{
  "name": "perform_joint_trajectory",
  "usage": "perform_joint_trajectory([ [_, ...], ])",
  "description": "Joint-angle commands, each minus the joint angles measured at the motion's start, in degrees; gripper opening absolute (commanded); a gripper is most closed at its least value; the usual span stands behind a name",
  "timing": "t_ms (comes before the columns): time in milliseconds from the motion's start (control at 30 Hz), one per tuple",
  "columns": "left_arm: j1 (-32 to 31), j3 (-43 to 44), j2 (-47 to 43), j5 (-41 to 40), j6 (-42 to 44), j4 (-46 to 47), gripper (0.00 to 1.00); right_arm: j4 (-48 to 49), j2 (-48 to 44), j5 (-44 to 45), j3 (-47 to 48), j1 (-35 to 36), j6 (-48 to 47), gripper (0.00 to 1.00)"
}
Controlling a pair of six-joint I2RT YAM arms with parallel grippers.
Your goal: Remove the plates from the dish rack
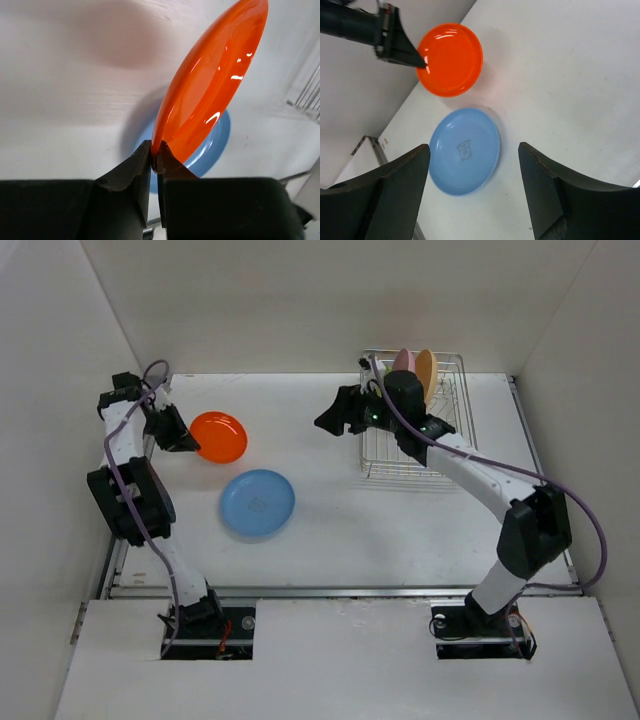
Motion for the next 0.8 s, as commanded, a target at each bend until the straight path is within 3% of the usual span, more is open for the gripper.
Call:
perform_joint_trajectory([
  [0,4.60,5.47,4.71,6.05,-6.87,3.57,0.00,-2.01,-6.43,4.76,1.72,0.11,-2.87,0.77],
  [133,7.50,9.27,14.81,9.33,-9.86,2.87,0.00,-3.15,-9.42,6.07,-0.39,0.11,-5.06,0.78],
  [467,8.56,7.16,21.68,5.38,-13.55,7.18,0.00,-9.73,-15.58,18.19,-2.42,-0.42,-5.59,0.81],
  [700,9.09,6.55,24.59,4.15,-13.55,6.47,0.24,-14.22,-20.23,31.10,-3.56,-1.73,-5.08,0.88],
  [767,9.09,6.55,24.59,3.36,-13.03,6.47,0.32,-17.19,-20.24,41.38,-3.56,-3.31,-2.01,0.89],
])
